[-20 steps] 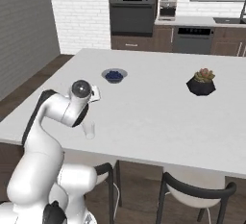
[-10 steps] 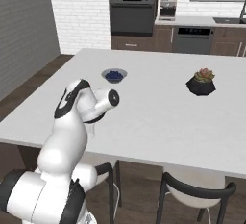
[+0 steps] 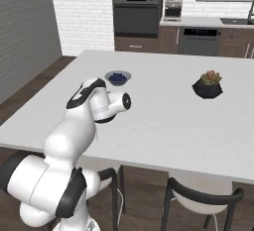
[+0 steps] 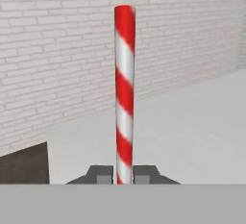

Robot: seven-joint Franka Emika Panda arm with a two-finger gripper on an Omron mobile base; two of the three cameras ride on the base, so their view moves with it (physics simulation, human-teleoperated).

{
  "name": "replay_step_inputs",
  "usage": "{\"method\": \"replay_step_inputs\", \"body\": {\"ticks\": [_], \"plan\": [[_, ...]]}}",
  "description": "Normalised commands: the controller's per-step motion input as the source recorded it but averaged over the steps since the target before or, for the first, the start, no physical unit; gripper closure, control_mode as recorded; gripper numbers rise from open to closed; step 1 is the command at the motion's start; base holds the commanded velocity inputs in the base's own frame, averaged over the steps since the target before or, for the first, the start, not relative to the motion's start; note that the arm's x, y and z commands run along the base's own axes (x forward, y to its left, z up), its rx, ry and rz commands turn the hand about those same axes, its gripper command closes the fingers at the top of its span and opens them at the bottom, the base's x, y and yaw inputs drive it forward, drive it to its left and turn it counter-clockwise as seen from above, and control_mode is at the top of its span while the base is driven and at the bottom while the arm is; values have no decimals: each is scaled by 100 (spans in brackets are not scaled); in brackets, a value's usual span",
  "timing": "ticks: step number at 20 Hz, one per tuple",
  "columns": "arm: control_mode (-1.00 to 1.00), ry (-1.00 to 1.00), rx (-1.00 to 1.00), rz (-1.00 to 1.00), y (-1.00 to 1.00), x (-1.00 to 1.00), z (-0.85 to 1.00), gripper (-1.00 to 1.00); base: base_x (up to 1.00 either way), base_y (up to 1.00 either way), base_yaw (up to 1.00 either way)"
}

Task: Take a straw from the drawer in front and place it inside the glass cup on the dining counter.

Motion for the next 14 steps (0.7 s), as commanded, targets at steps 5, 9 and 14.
{"method": "replay_step_inputs", "body": {"ticks": [5, 9, 14], "plan": [[-100, 1, 0, 0, 0, 0, -28, 100, 0, 0, 0], [-100, 2, 0, 0, 0, 0, -38, 100, 0, 0, 0], [-100, 0, 0, 0, 0, 11, -22, 100, 0, 0, 0]]}}
